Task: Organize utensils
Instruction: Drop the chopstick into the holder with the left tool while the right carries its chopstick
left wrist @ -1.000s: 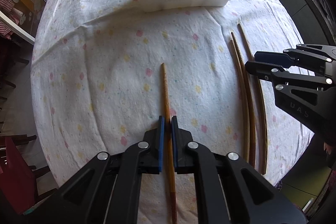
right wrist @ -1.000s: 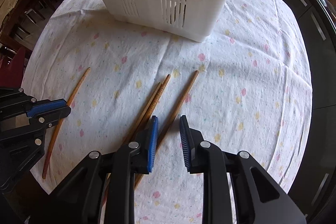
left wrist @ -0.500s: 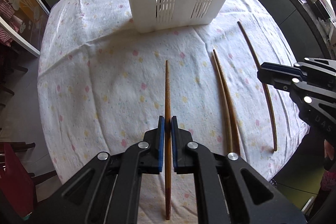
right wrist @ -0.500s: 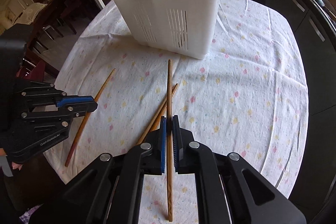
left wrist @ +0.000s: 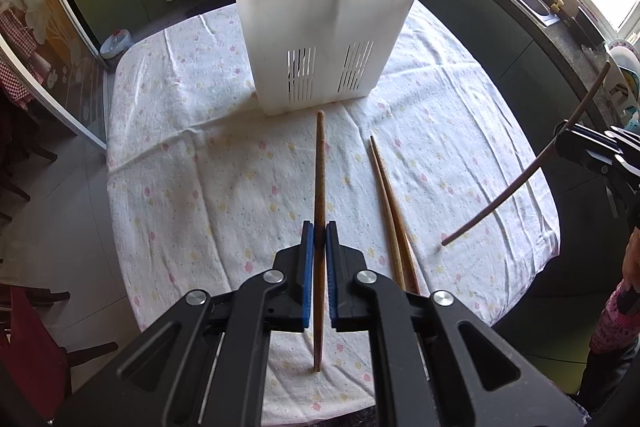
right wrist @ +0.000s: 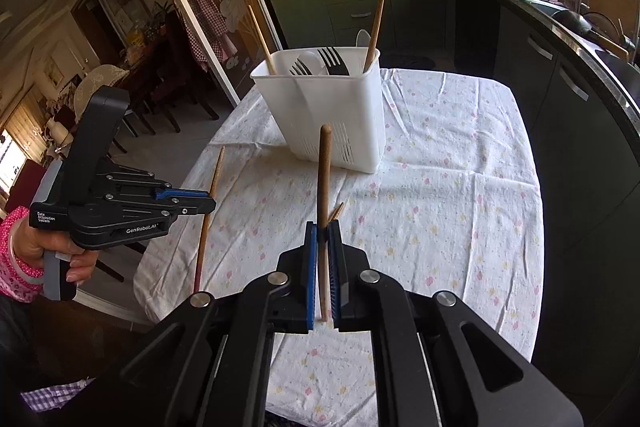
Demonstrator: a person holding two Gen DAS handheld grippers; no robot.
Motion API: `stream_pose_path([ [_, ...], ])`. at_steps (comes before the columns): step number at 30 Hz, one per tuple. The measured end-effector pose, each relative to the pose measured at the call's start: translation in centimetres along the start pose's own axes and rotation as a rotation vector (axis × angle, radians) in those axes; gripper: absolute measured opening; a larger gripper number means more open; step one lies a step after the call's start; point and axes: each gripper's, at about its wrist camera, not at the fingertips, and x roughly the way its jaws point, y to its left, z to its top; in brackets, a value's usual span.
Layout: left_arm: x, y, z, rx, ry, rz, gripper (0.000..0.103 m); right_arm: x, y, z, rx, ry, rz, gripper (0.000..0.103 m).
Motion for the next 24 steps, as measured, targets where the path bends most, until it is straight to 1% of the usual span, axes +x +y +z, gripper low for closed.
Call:
stream_pose_path([
  [7, -3.9, -0.7, 0.7, 0.013, -0.074, -0.004, 0.006, -2.1, 0.5, 1.1, -0.014, -0.058, 0.018, 0.006],
  [10, -6.1, -1.0, 1.7, 0.014, -0.124, -0.012, 0.006, -2.9, 0.9, 1.7, -0.026, -0.075, 0.023, 0.006],
  [13, -8.8, -1.2, 3.3, 0.014, -0.189, -0.015, 0.006, -3.5, 1.0, 2.2, -0.033, -0.088, 0.023, 0.006],
  [18, -13.0, -1.1, 7.0, 0.004, -0.300, -0.012, 0.006, -4.7, 0.9, 3.5, -0.037, -0.113, 0.010, 0.006],
  [21, -14.6, -0.8, 9.2, -0.015, -0.346, -0.003, 0.006, -5.6, 1.0, 4.6, -0.044, -0.134, -0.002, 0.006],
  [24, -15.3, -0.3, 11.2, -0.038, -0.379, 0.008, 0.006, -6.6, 1.3, 6.3, -0.053, -0.163, -0.003, 0.006],
])
